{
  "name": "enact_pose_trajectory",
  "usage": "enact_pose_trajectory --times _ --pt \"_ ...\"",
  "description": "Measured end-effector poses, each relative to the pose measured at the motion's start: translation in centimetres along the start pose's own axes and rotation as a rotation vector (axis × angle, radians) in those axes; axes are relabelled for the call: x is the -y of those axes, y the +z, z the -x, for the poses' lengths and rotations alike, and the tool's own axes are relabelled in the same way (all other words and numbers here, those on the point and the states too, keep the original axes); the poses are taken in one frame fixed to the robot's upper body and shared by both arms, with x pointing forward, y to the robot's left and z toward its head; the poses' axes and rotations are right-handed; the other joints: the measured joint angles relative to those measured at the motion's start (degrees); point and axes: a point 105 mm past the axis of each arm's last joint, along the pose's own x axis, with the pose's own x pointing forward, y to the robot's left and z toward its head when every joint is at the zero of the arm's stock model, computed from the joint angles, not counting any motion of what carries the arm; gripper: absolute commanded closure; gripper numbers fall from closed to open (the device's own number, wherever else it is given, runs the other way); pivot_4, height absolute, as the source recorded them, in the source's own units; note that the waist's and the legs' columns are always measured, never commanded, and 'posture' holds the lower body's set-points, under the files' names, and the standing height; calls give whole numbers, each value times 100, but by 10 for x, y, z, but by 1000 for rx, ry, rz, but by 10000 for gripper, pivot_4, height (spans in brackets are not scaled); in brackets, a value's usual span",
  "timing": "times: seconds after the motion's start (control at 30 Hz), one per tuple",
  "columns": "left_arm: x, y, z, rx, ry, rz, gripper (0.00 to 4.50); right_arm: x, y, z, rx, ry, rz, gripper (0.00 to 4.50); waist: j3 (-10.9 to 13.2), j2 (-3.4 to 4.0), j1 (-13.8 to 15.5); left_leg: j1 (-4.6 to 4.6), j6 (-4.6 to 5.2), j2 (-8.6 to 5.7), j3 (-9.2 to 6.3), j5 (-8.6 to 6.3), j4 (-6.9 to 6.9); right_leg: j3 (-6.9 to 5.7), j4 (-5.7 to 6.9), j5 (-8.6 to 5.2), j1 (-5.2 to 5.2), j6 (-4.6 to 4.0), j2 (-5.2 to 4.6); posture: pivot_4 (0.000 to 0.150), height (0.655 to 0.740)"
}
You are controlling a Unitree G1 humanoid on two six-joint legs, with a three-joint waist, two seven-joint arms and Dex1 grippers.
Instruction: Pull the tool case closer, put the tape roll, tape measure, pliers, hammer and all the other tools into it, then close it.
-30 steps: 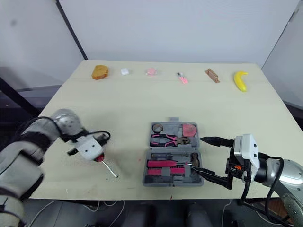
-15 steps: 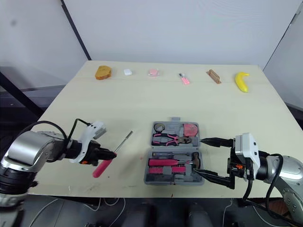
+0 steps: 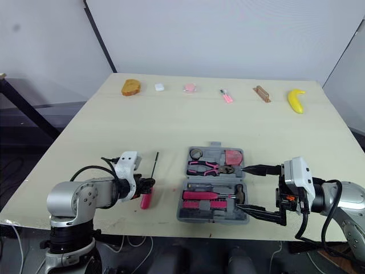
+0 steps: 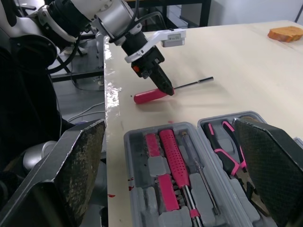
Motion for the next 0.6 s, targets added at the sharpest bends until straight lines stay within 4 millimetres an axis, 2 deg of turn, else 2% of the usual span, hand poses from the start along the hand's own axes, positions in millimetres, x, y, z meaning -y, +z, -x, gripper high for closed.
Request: enact_pose_trajectory --times 0.17,0.23,0.4,0.6 --pt "3 -2 -1 5 7 8 1120 1 -1 1 -1 -5 -6 0 -2 0 -10 1 0 1 -1 0 0 -1 0 0 0 -1 3 1500 7400" --pt "2 -5 3 10 13 -11 441 1 -2 2 -3 -8 -11 0 -2 0 -37 2 0 3 1 0 -1 2 0 0 0 -1 5 1500 7400" --pt "-12 -30 24 0 67 -168 441 1 -6 5 -10 -19 -31 0 -1 2 -125 -1 -2 7 2 0 -7 4 -2 -1 -5 -3 -2 1500 7400" --pt "13 -28 16 165 8 -137 441 3 -6 8 -23 -1 -35 0 -2 -2 10 -7 -1 0 6 0 3 3 -11 0 -2 -2 -9 1500 7400"
